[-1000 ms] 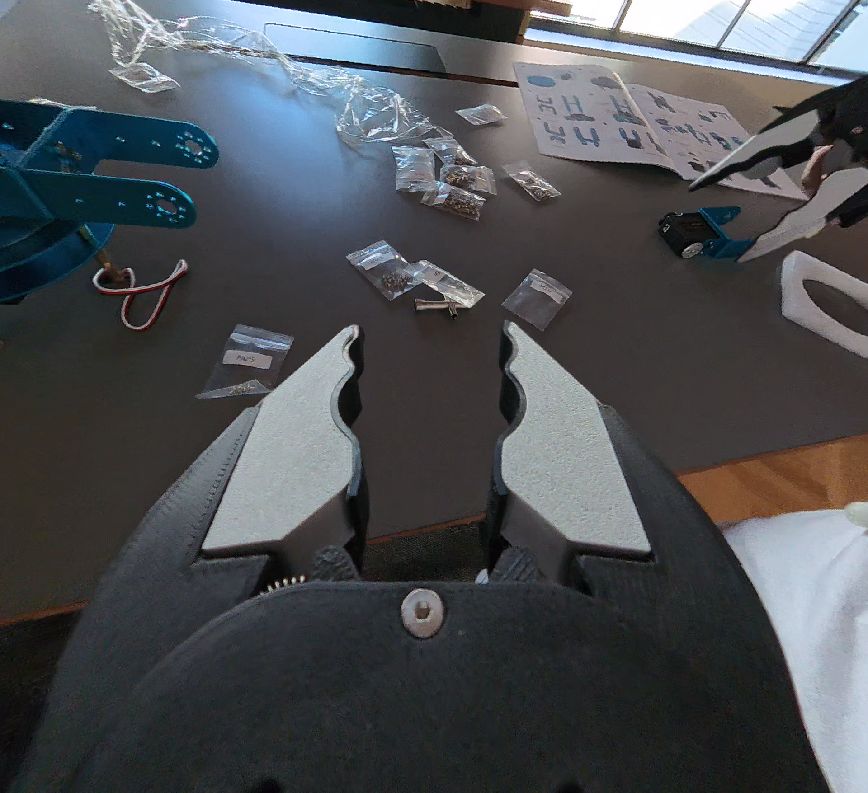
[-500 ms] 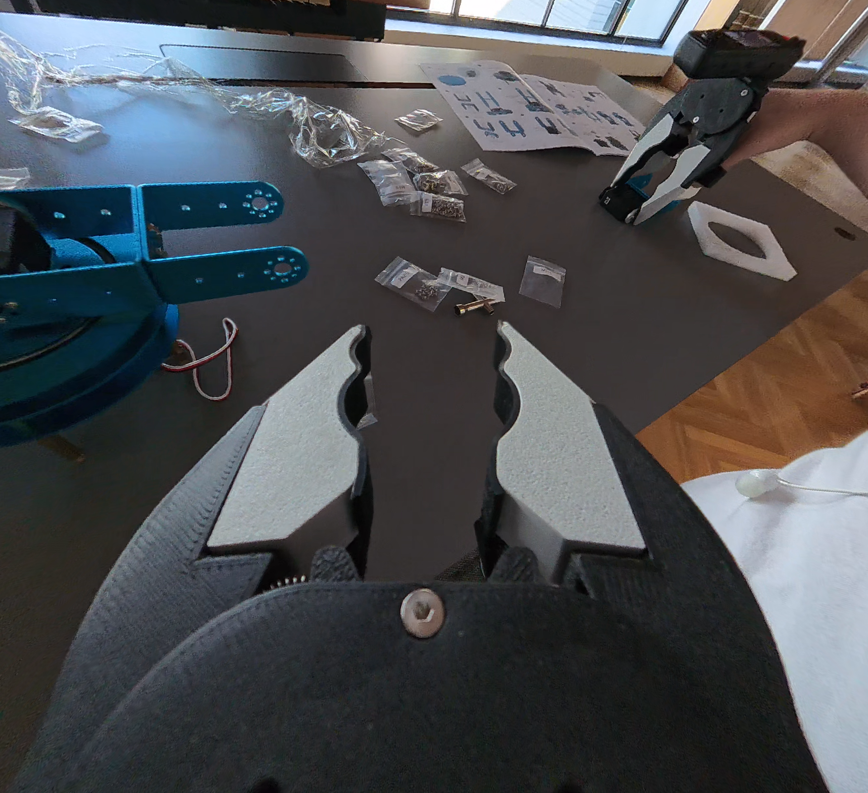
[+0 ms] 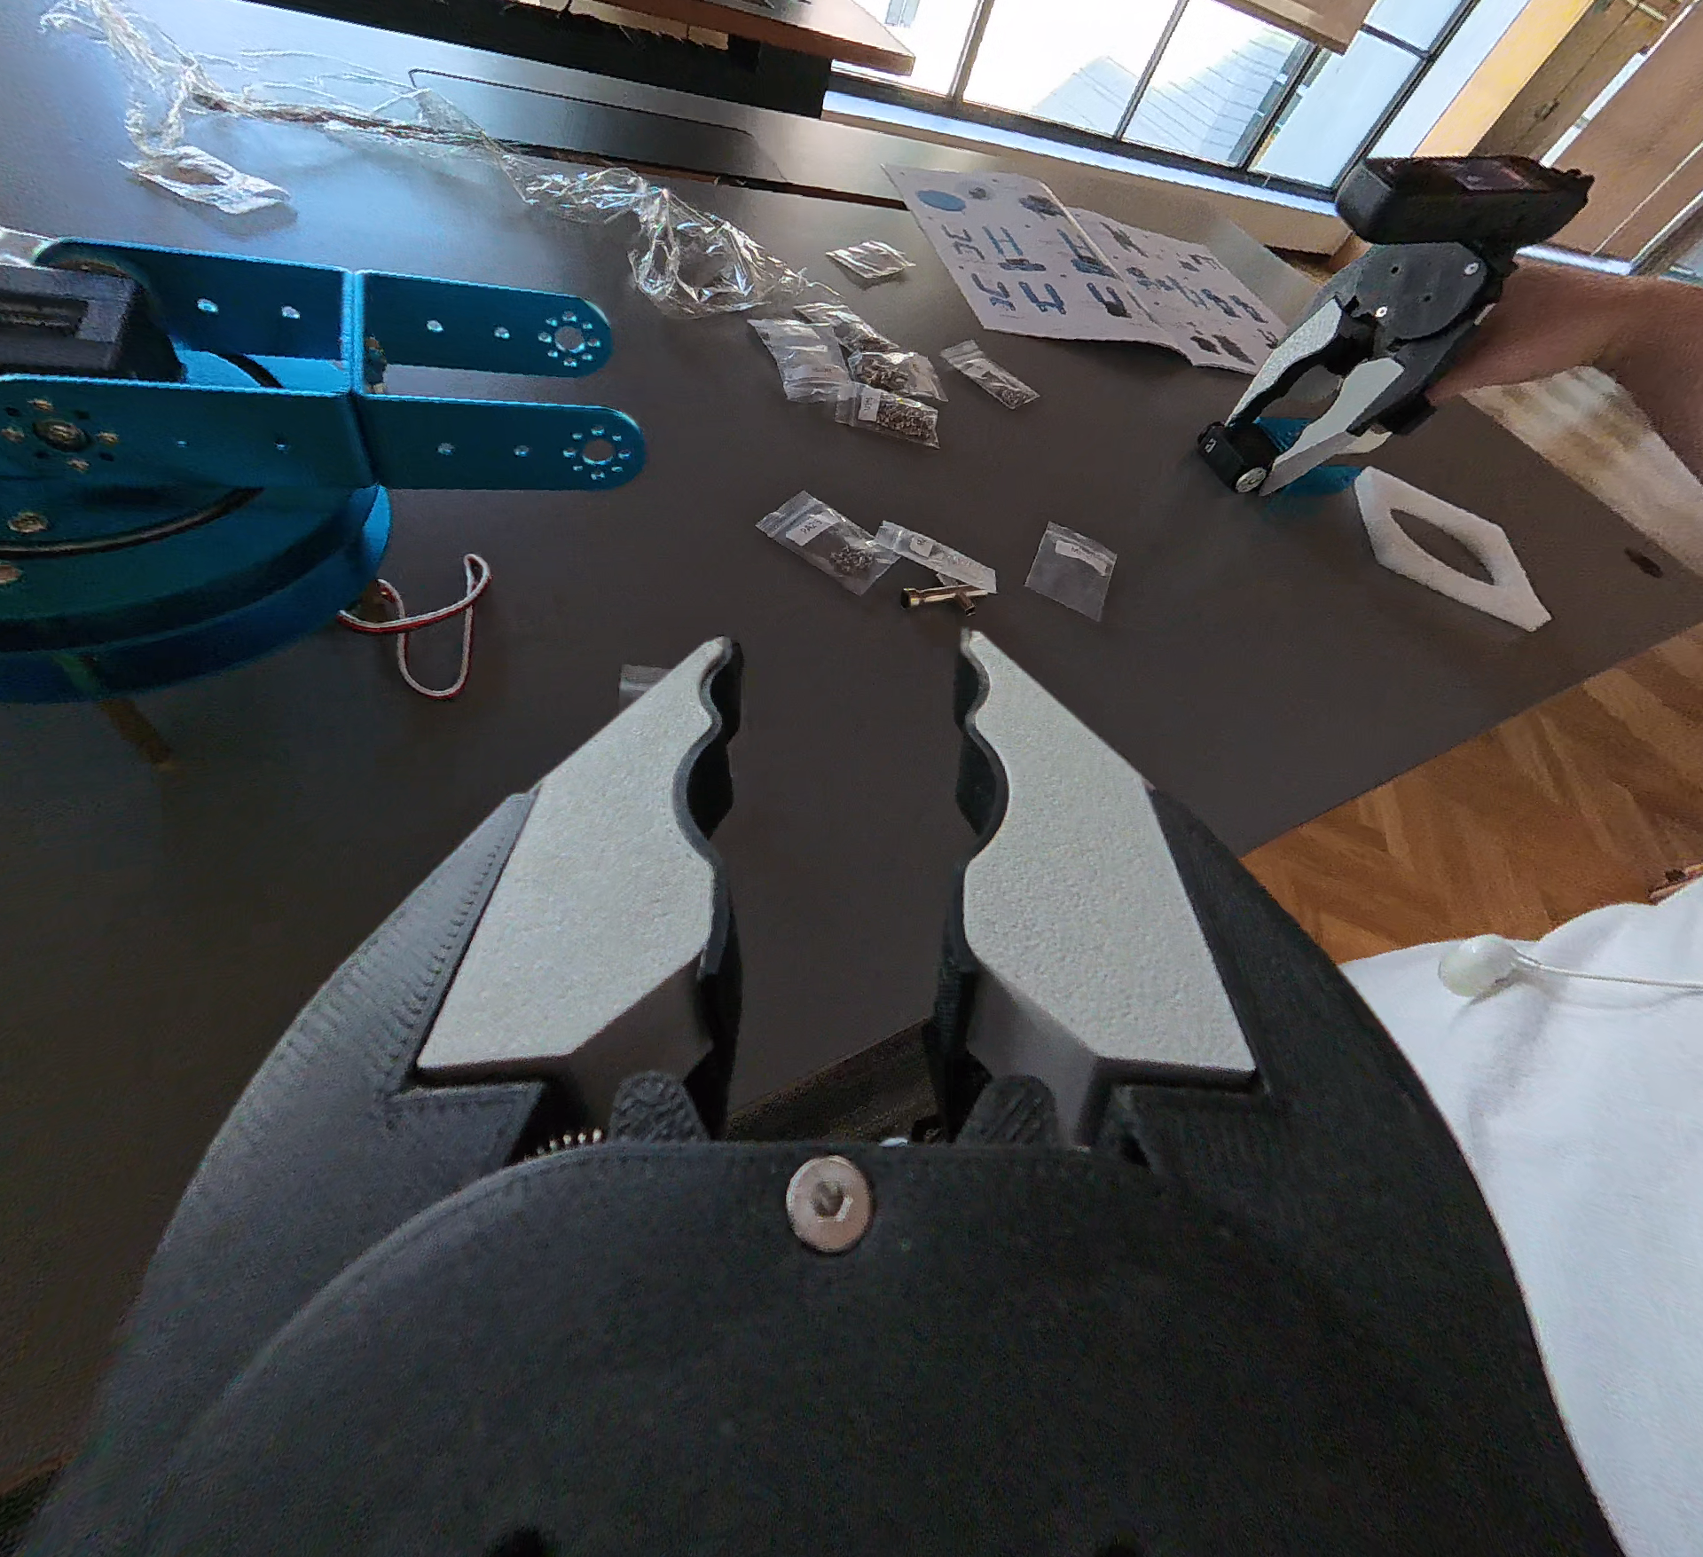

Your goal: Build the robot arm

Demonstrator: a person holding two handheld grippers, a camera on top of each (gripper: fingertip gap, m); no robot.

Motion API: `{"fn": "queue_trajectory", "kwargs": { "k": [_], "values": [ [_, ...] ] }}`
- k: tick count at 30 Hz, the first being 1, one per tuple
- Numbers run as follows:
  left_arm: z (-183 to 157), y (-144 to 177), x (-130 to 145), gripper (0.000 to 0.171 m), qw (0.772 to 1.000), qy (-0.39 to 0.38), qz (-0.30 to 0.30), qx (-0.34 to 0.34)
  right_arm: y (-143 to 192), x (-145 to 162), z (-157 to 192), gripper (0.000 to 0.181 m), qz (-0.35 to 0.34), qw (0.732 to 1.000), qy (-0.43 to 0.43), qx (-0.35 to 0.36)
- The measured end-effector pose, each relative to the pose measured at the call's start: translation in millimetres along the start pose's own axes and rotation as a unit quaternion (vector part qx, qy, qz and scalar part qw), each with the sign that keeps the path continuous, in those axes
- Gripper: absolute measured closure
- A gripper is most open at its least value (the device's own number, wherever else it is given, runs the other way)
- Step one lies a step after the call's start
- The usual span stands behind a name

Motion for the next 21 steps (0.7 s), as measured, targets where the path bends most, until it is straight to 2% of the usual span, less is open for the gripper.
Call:
{"fn": "queue_trajectory", "kwargs": {
  "k": [9, 11, 14, 18, 21],
  "values": [
    [-42, -34, -3, 0.127, 0.999, -0.028, 0.017, 0.029, -6, -31, 13, 0.129, -0.115, 0.993, 0.001, 0.005],
    [-51, -43, 0, 0.127, 0.998, -0.035, 0.028, 0.041, -5, -33, 14, 0.128, -0.137, 0.99, -0.003, 0.02],
    [-62, -53, 2, 0.126, 0.996, -0.045, 0.045, 0.065, 0, -29, 12, 0.117, -0.166, 0.984, -0.009, 0.067],
    [-69, -62, 1, 0.127, 0.992, -0.07, 0.061, 0.085, 26, -4, 19, 0.107, -0.205, 0.967, -0.058, 0.138],
    [-73, -68, 3, 0.127, 0.989, -0.08, 0.069, 0.107, 46, 43, 39, 0.1, -0.227, 0.951, -0.147, 0.147]
  ]
}}
Point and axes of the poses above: each gripper's, where its closed fingertips meet, y back along the fingers, x out of its underside, z = x × y across the jaws, the point moved 1 cm from there along y, back along the fingers, and after that the axes turned 2 degrees about -z, right-handed, at the moved point
